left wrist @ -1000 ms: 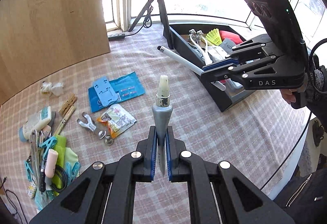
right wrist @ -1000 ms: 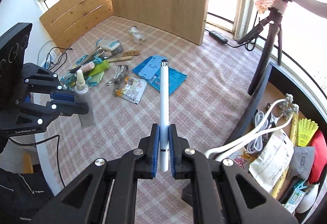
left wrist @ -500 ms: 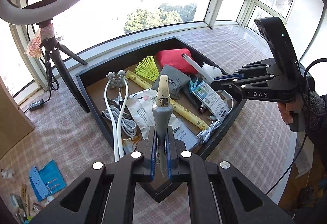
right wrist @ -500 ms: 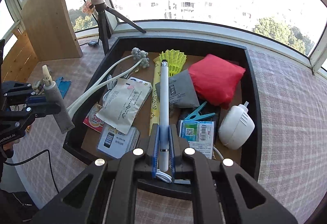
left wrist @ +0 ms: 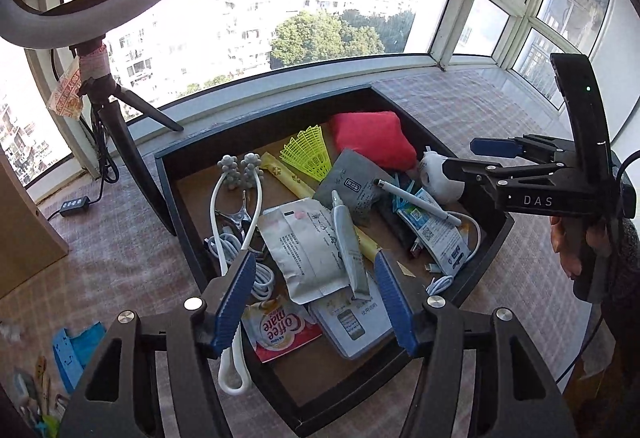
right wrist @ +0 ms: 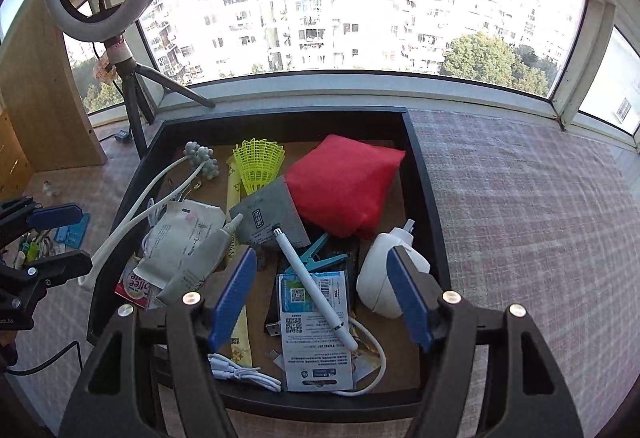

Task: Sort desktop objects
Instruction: 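Carry the grey tube and white stylus pen into the black tray and release both, then move both open tools back to the pile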

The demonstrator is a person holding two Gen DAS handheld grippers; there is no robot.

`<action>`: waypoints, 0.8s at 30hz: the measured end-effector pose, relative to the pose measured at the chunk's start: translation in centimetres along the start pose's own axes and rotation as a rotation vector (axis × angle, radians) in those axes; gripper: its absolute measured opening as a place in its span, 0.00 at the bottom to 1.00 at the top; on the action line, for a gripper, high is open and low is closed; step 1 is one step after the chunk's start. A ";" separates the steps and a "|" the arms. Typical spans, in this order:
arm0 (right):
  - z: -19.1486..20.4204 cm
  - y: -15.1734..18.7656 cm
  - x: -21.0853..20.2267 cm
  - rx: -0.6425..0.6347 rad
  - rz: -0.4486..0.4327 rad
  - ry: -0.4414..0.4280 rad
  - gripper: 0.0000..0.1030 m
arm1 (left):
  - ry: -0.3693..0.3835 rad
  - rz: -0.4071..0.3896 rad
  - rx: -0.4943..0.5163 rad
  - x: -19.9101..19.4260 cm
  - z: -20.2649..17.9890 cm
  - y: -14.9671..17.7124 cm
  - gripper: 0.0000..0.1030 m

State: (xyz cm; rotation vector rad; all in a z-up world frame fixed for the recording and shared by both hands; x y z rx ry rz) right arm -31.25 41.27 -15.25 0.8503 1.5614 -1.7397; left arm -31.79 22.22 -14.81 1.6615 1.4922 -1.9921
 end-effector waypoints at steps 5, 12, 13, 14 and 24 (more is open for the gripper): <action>1.1 0.0 -0.3 -0.006 -0.005 -0.022 0.65 | -0.008 0.000 -0.046 -1.0 1.0 0.7 0.56; 3.7 0.4 -1.1 -0.022 0.005 -0.076 0.65 | -0.047 -0.020 -0.052 -3.5 2.7 2.7 0.56; 4.2 0.5 -1.1 -0.030 0.006 -0.079 0.65 | -0.056 -0.023 -0.055 -4.0 3.1 3.1 0.56; 4.7 0.5 -1.2 -0.039 0.006 -0.082 0.65 | -0.071 -0.025 -0.058 -4.5 3.6 3.5 0.56; 11.9 1.9 -1.8 -0.086 0.020 -0.193 0.65 | -0.252 -0.029 -0.248 -9.8 11.8 11.9 0.56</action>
Point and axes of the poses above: each gripper's, at about its wrist camera, not at the fingertips, and x roughly the way its jaws point, z to its left, y to its underside, the point moved 6 cm from there along x, roughly the way its jaws point, and after that the axes turned 3 degrees about x, right-handed, at the moved point
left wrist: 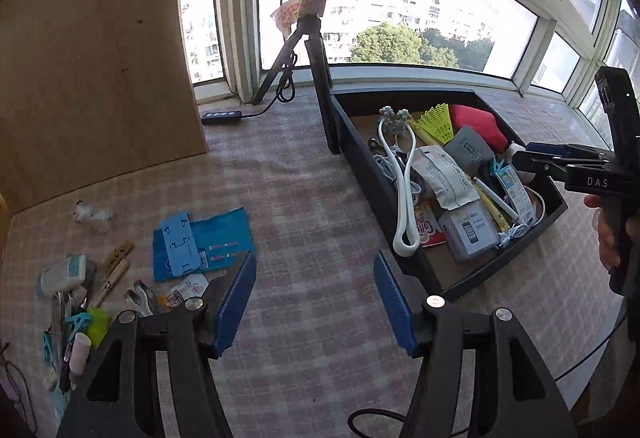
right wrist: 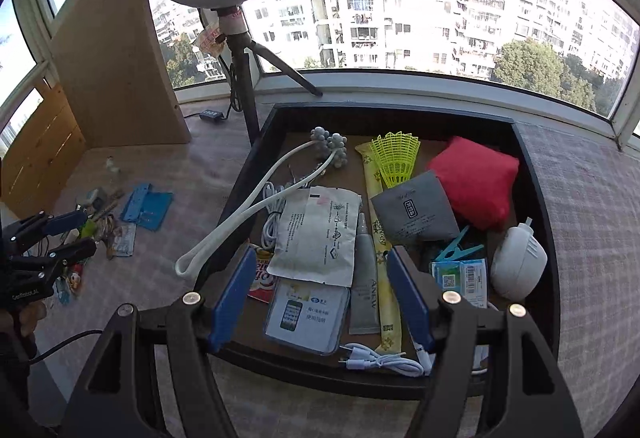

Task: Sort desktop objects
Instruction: 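Move both open tools back to the pile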

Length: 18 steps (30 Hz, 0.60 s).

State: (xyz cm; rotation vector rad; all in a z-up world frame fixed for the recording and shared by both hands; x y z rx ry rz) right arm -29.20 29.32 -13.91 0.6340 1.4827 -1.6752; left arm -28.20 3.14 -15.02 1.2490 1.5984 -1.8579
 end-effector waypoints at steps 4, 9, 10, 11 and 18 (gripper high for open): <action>4.6 0.5 0.5 -0.058 0.012 -0.042 0.65 | -0.076 -0.005 -0.161 -1.2 6.1 3.5 0.56; 12.4 2.0 2.5 -0.134 0.047 -0.121 0.65 | -0.147 0.009 -0.326 -1.8 12.1 7.7 0.56; 13.9 2.3 3.1 -0.143 0.056 -0.136 0.65 | -0.151 0.013 -0.344 -1.7 12.7 8.1 0.56; 15.5 2.7 3.6 -0.153 0.065 -0.150 0.65 | -0.154 0.015 -0.361 -1.6 13.1 8.6 0.56; 24.7 5.9 9.4 -0.223 0.144 -0.196 0.65 | -0.128 0.039 -0.391 0.9 13.4 9.3 0.58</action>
Point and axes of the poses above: each gripper's, at about its wrist camera, not at the fingertips, and x roughly the way its jaws point, z to its left, y to its underside, the point moved 6 cm from there along x, roughly the way its jaws point, and after that the axes turned 3 degrees about x, right-handed, at the moved point
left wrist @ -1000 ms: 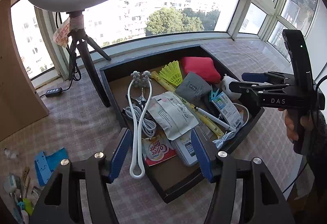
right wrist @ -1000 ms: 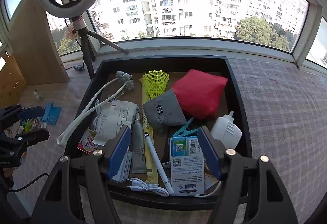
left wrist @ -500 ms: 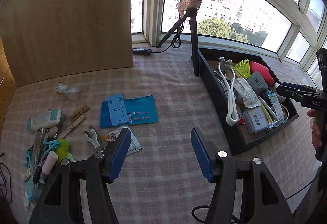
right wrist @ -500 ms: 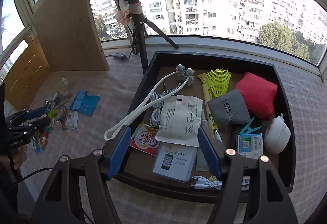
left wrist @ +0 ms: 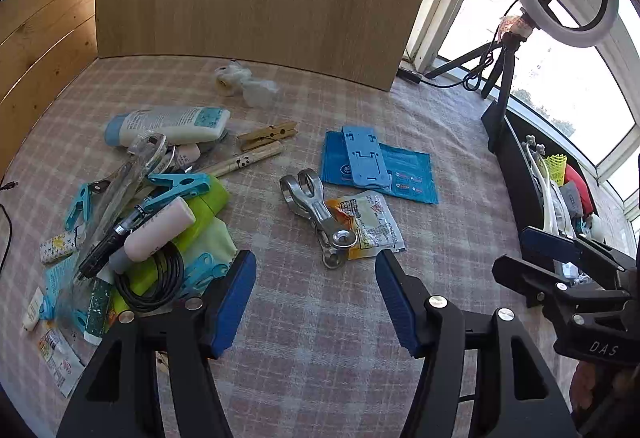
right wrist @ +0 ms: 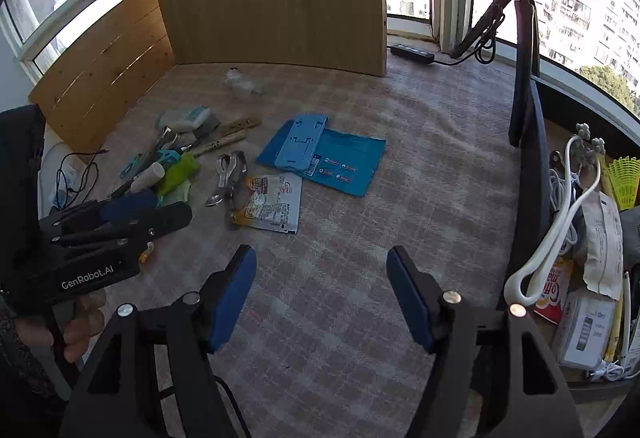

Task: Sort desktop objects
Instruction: 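Move both open tools back to the pile, then grasp the metal clamp with the left tool while the right tool grasps the snack packet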

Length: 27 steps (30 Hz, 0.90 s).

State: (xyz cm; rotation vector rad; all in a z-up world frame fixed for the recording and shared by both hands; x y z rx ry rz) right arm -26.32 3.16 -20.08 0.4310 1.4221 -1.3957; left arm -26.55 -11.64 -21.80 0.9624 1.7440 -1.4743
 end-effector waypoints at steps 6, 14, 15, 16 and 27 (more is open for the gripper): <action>1.8 -0.4 3.9 -0.013 0.026 -0.013 0.64 | -0.004 0.024 -0.016 1.9 0.8 -0.3 0.48; 1.3 -0.9 5.2 -0.039 0.035 -0.022 0.64 | 0.053 0.039 -0.020 1.9 2.2 -1.4 0.50; 1.2 -0.8 5.1 -0.040 0.037 -0.030 0.64 | 0.063 0.045 -0.022 1.9 2.2 -1.6 0.51; 1.1 -0.8 5.1 -0.042 0.040 -0.038 0.64 | 0.073 0.051 -0.024 2.0 2.3 -1.9 0.52; 3.3 0.1 7.0 -0.111 0.036 -0.053 0.64 | 0.039 0.179 -0.042 6.5 1.3 -4.7 0.51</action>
Point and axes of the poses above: each gripper's, at about its wrist camera, not at the fingertips, and x roughly the way its jaws point, z to its left, y to its underside, the point moved 6 cm from there along x, roughly the way its jaws point, and after that the axes turned 3 degrees about x, right-handed, at the moved point
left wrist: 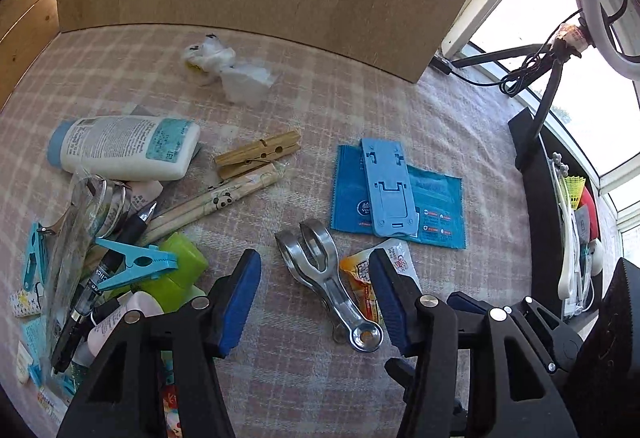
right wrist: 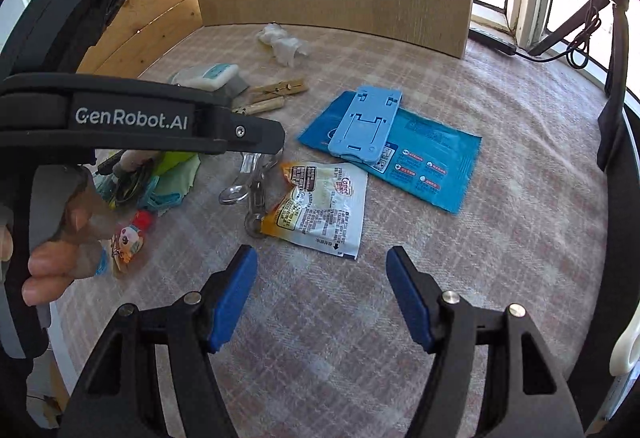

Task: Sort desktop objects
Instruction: 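Grasp the metal clamp with the left tool while the right tool grasps the snack packet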

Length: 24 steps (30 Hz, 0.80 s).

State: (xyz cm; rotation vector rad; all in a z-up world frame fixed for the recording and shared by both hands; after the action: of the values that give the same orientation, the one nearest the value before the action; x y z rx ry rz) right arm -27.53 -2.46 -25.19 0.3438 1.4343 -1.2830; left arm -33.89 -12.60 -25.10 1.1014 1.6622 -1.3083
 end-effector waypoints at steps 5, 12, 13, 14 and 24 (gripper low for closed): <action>0.7 -0.8 0.9 -0.022 -0.012 0.006 0.64 | -0.019 0.029 0.004 0.9 0.1 0.2 0.32; 0.3 -2.0 2.1 0.011 -0.013 0.030 0.64 | -0.059 0.026 0.004 1.1 1.6 0.8 0.23; 0.4 -2.2 2.3 0.010 -0.007 0.035 0.65 | -0.057 0.026 0.000 1.0 1.7 0.8 0.23; 0.5 -2.4 2.4 0.008 0.000 0.040 0.65 | -0.055 0.026 -0.001 1.0 1.9 0.8 0.23; 1.4 -2.5 3.1 -0.093 -0.009 0.156 0.55 | -0.053 0.014 -0.005 0.7 2.6 0.7 0.23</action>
State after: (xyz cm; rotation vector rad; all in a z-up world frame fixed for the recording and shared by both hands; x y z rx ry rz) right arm -29.84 -5.84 -26.23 0.3823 1.6232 -1.2140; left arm -33.36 -14.93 -26.58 1.0645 1.6151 -1.3131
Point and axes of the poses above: each gripper's, at about its wrist camera, not at the fingertips, and x roughly the way its jaws point, z to its left, y to its underside, the point moved 6 cm from there along x, roughly the way its jaws point, and after that the axes turned 3 degrees about x, right-handed, at the moved point
